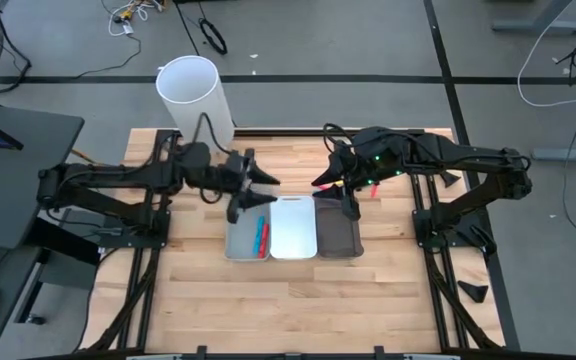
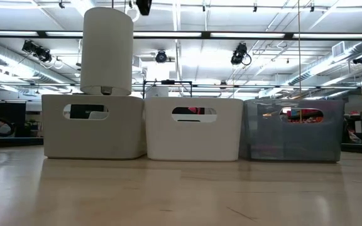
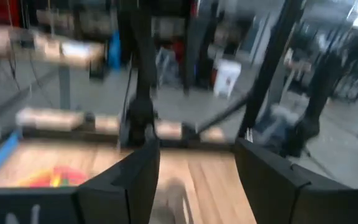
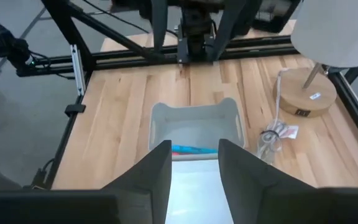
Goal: Pick & Place Markers
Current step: Put the bottom blue marker into the gray bin
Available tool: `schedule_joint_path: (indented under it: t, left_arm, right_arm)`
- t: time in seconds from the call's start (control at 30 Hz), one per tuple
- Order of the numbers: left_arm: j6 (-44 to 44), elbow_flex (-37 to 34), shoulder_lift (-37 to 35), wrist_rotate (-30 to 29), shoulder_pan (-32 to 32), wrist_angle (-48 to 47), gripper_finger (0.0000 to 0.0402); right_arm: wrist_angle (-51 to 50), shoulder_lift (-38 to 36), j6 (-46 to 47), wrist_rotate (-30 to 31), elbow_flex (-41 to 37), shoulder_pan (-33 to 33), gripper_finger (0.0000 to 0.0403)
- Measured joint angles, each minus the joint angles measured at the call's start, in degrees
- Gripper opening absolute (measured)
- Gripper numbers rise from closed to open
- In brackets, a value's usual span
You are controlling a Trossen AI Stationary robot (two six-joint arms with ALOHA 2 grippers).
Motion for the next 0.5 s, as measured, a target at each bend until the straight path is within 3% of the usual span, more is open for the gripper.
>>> schedule_joint_path:
  t: [0.13, 0.3, 0.5]
  left_arm:
    - [-0.17, 0.02, -0.39, 1.64, 0.64, 2.28, 0.0213]
    - [-1.05, -0.01, -0.33, 5.6, 0.59, -4.37, 0.0213]
    - [-0.09, -0.17, -0.28, 5.8, 0.59, -6.03, 0.0213]
  right_arm:
    - [1.07, 0.07, 1.13, -0.02, 0.0, 0.01, 0.0132]
    - [0.85, 0.38, 0.97, -0.02, 0.0, 0.01, 0.0132]
    - [1.2, 1.34, -0.91, 0.0, -0.04, 0.01, 0.0132]
